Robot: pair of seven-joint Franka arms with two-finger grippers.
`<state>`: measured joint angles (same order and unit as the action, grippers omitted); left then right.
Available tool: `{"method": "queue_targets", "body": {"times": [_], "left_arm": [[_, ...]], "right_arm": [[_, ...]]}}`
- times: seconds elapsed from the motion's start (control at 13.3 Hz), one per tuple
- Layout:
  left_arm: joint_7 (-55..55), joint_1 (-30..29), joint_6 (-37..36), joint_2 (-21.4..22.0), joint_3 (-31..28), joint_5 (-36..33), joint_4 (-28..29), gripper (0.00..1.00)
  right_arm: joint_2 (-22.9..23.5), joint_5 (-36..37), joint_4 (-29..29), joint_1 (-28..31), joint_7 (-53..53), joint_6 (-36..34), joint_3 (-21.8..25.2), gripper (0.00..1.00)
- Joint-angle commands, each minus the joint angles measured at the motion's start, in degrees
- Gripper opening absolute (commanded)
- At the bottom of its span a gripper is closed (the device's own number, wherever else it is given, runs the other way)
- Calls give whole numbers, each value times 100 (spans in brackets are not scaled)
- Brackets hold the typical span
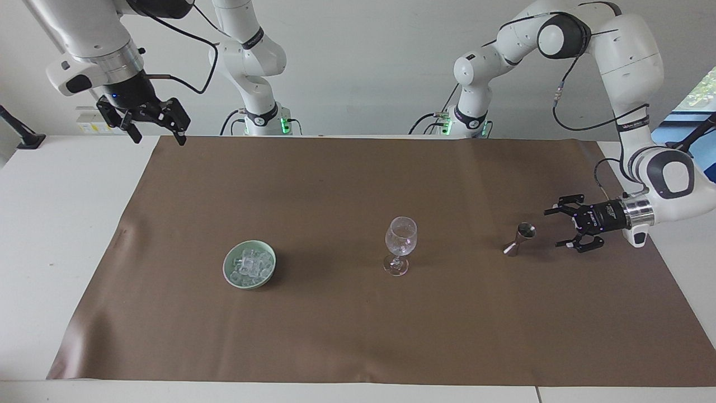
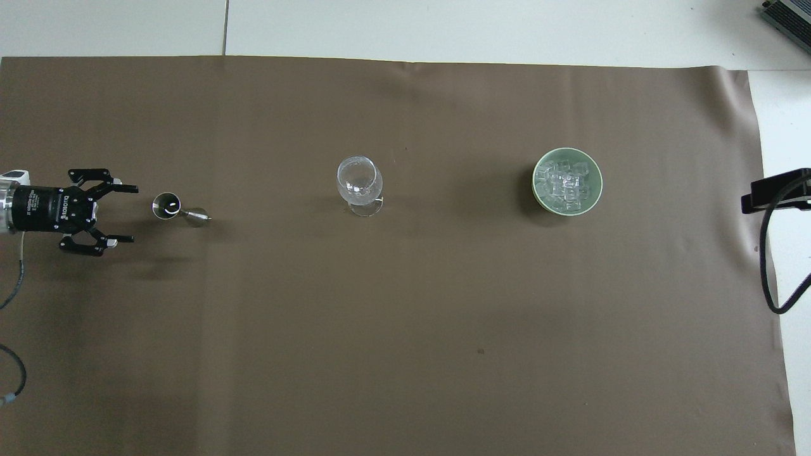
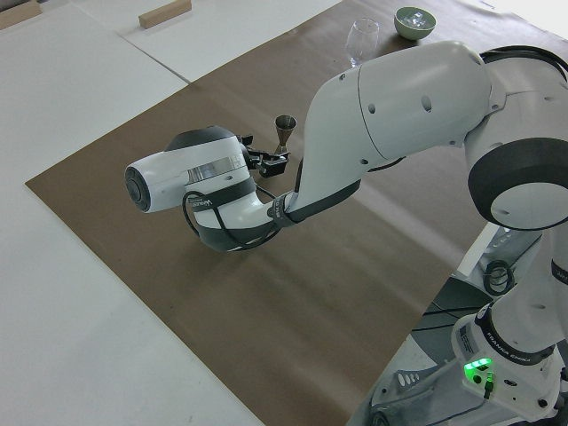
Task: Pour wine and add ice with both arms
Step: 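Open the left gripper and move it toward the silver jigger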
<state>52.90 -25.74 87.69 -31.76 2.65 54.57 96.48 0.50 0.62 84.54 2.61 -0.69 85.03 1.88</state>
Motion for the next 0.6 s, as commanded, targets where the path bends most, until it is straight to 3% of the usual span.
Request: {"method": "queue_targets", "body": {"times": [0.0,0.53], "left_arm": [[-16,-45,336,38,121,264,273,100],[-701,25,670,73,130,633,810,100]], "right_arm": [[-94,-97,89,11,95,-4,-12,100],[-94,-97,98,11,95,-4,-12,100]]}}
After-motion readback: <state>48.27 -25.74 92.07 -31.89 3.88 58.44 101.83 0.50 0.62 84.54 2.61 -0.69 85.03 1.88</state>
